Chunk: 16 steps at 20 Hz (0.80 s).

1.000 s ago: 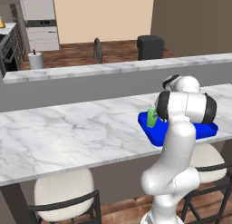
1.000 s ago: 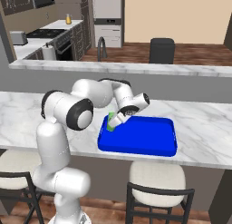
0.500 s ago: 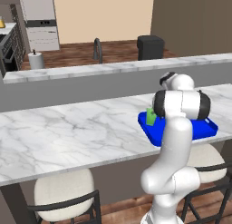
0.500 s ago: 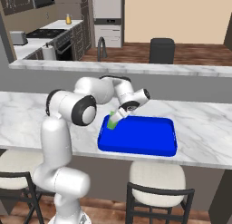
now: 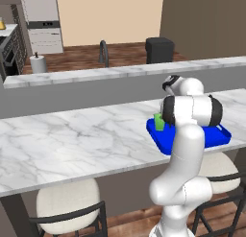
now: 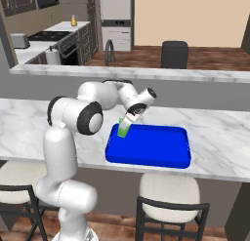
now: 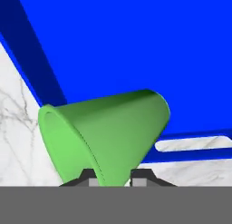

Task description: There is a tray on the dining counter. Grab the cup, mug, and pitcher and place them on the tray. The pitcher may be placed next to the tray if it cannot fit the tray.

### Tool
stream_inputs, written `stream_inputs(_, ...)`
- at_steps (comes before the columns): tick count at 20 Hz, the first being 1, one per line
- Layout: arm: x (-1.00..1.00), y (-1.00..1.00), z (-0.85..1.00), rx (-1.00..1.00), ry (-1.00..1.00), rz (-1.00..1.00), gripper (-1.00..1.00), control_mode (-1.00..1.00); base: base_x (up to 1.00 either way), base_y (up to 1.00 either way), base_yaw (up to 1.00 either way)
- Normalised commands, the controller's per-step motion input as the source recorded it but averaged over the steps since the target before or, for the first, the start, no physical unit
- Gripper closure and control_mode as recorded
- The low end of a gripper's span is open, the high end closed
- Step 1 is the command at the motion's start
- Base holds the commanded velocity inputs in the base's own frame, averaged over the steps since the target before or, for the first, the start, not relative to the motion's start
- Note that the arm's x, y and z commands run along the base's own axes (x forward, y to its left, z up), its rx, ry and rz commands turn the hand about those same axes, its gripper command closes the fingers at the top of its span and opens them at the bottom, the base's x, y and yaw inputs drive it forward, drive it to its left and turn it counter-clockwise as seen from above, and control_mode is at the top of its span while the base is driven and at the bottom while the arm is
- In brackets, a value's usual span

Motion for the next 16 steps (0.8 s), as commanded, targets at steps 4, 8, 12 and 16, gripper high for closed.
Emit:
stream_inputs(4,0.0,0.11,-0.07,-0.29,-0.19,0.0,1.0,-1.0,0.0,0.0,0.0)
stream_inputs(8,0.0,0.16,-0.23,-0.24,-0.11,0.0,1.0,-1.0,0.0,0.0,0.0)
stream_inputs(12,0.0,0.06,-0.12,-0.14,-0.08,0.0,1.0,-1.0,0.0,0.0,0.0)
stream_inputs(16,0.0,0.0,-0.03,0.02,0.01,0.0,1.0,-1.0,0.0,0.0,0.0)
